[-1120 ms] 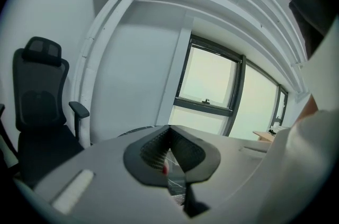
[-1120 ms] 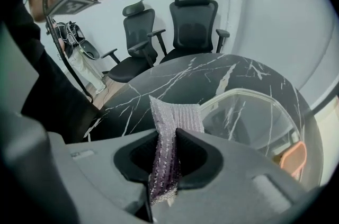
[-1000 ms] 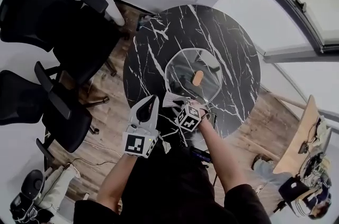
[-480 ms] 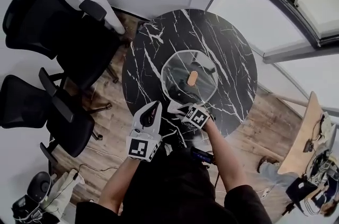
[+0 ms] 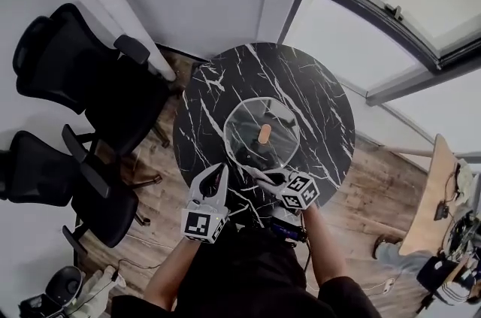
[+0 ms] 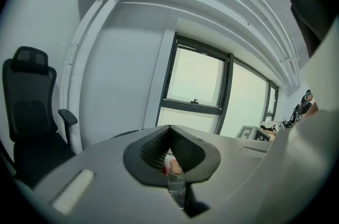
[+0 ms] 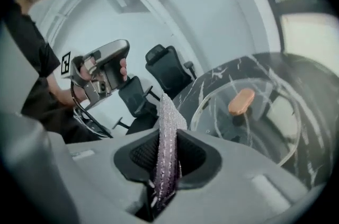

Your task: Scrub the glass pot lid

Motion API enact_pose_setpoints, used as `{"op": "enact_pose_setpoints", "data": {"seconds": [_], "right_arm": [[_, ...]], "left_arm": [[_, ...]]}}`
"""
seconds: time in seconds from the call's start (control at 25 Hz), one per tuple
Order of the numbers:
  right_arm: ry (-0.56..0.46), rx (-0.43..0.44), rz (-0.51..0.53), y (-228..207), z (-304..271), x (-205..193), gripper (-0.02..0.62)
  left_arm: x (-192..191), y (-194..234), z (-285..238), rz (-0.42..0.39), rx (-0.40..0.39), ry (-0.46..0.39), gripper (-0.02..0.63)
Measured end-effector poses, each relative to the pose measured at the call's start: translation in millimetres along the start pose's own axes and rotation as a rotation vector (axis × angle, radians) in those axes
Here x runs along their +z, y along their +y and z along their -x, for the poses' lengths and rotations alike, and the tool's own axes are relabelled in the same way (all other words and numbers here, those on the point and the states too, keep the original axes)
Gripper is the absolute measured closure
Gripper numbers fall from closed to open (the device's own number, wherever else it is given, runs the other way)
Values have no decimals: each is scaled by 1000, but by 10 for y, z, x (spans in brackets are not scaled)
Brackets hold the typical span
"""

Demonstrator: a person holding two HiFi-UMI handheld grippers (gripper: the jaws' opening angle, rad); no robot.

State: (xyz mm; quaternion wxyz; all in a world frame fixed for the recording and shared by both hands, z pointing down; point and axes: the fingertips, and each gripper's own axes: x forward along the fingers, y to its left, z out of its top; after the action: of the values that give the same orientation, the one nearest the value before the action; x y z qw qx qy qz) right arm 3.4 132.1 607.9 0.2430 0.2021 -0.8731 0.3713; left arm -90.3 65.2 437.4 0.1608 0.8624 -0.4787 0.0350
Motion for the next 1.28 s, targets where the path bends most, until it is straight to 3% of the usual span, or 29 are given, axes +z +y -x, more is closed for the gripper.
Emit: {"op": "enact_pose_setpoints", "data": {"seconds": [0.2, 0.4, 0.56, 0.72, 1.28], "right_arm": [[-77, -364, 269, -371, 112, 363, 526], [-72, -554, 344, -856, 144, 659, 526], [-49, -628, 358, -1176, 104, 840, 526], [9, -693, 439, -1412, -6, 931, 526], [254, -735, 764, -1431, -373, 633, 525]], "left_arm": [[86, -18, -118, -17, -15, -15, 603], [76, -3, -206, -3, -23, -14, 603], [121, 7, -250, -1, -22, -13, 603], [144, 55, -277, 7, -9, -9, 603], [128, 132, -334, 19, -2, 3, 603]]}}
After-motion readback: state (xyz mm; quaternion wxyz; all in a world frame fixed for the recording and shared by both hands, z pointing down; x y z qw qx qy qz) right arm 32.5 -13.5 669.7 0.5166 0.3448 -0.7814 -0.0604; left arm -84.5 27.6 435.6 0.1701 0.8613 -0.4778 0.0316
